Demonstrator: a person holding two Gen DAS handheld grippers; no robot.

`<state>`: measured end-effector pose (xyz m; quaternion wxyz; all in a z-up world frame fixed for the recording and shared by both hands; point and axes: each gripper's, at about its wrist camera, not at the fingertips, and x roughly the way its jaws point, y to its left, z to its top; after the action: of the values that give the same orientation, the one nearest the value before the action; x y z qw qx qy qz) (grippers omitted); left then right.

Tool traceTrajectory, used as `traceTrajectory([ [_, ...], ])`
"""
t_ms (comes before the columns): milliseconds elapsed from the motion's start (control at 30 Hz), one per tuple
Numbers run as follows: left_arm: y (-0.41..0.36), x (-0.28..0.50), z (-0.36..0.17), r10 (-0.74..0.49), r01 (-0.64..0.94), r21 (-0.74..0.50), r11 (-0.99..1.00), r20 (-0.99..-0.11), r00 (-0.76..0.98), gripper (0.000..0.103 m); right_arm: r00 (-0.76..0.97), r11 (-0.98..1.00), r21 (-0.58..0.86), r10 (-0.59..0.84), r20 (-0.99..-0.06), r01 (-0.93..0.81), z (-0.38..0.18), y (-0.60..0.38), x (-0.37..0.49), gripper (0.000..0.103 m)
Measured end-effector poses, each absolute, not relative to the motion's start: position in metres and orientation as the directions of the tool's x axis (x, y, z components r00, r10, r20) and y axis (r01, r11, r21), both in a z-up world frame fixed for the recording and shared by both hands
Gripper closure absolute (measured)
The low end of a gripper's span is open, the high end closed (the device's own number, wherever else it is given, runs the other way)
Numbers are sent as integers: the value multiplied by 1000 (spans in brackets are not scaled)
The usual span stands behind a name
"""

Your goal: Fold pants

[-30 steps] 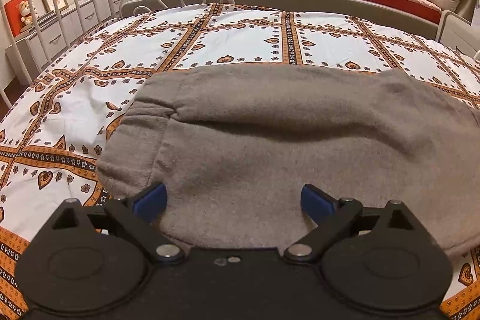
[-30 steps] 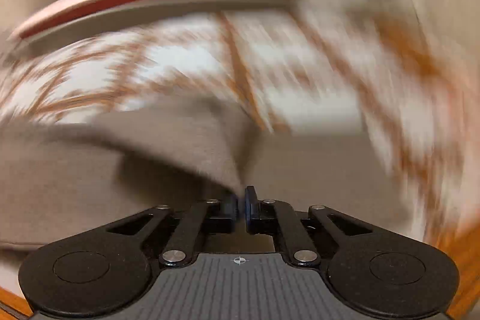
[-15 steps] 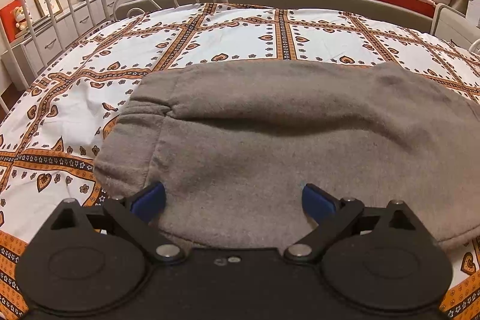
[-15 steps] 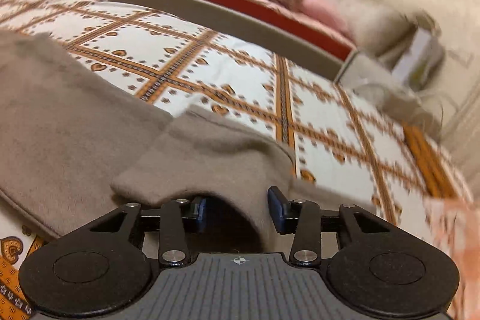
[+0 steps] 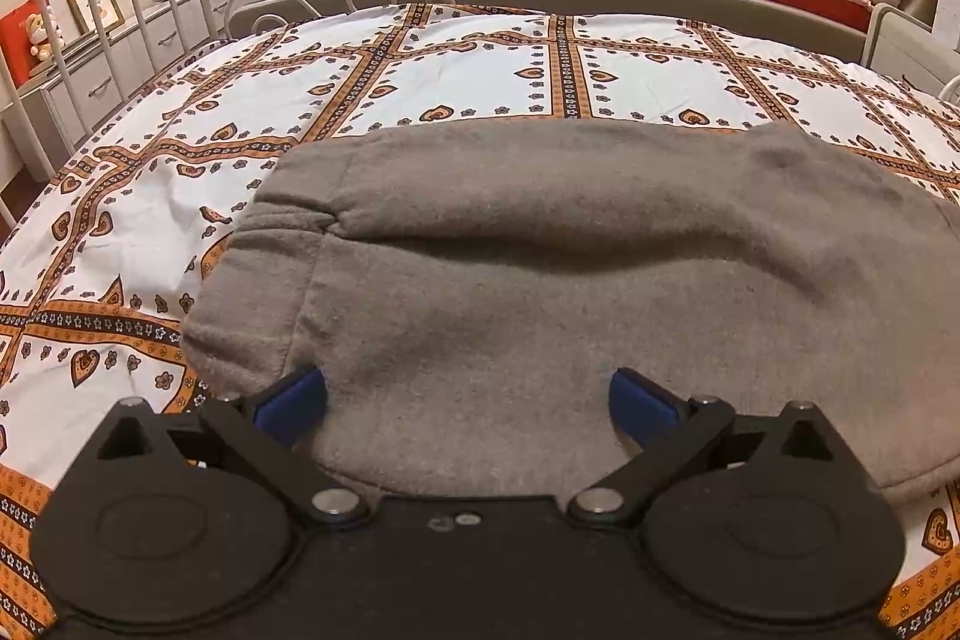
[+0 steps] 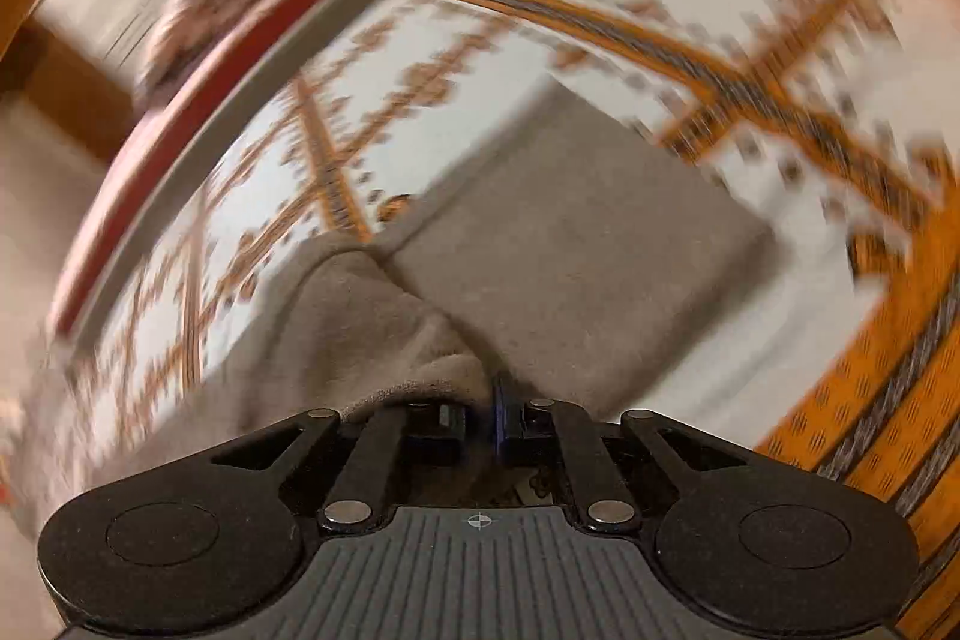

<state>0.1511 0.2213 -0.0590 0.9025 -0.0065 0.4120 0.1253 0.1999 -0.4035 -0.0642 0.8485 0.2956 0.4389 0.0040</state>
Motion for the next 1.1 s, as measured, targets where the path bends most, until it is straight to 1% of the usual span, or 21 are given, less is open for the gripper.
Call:
traceTrajectory([
  [33,221,151,-59,223,-232,94,968,-745,629,8,621,857,466,245,-745,221,-61,-399,198,74],
  [67,220,152,-59,225,-233,97,968,-745,627,7,629,888,418,218,-747,189,-57,-394,197,69],
  [167,219,153,-59,231,-238,100,966,-746,624,7,653,964,260,159,-740,59,-45,-372,188,68],
  [233,218,153,-60,234,-240,103,965,-746,623,7,686,993,111,105,-720,-36,-41,-350,177,67],
  [267,218,152,-60,235,-239,104,965,-746,623,7,707,995,11,79,-703,-100,-39,-337,171,67],
  [300,218,152,-60,234,-238,105,966,-746,623,7,728,985,-81,54,-683,-150,-40,-325,162,67],
  [367,217,152,-60,235,-236,106,966,-745,624,7,764,949,-216,40,-644,-232,-45,-306,149,67],
  [500,217,152,-60,240,-242,109,964,-747,620,7,795,873,-354,62,-603,-336,-60,-285,132,67],
  [567,216,153,-60,243,-246,110,963,-748,617,7,810,845,-397,71,-582,-359,-63,-278,132,67],
  [700,215,154,-60,246,-249,111,962,-749,615,7,835,814,-435,106,-540,-384,-60,-266,133,67],
  [867,215,152,-60,238,-239,109,965,-749,619,7,851,768,-522,57,-522,-371,-60,-254,139,67],
  [967,216,151,-60,232,-233,105,967,-748,622,7,846,749,-529,81,-526,-400,-61,-251,136,67],
  [1033,216,151,-60,232,-235,104,966,-748,622,7,826,752,-506,90,-557,-423,-63,-252,138,67],
  [1067,216,152,-60,234,-237,105,966,-748,621,7,808,767,-471,103,-580,-436,-63,-254,141,68],
  [1100,215,153,-60,235,-238,106,965,-748,620,7,806,793,-435,114,-581,-426,-60,-257,144,90],
])
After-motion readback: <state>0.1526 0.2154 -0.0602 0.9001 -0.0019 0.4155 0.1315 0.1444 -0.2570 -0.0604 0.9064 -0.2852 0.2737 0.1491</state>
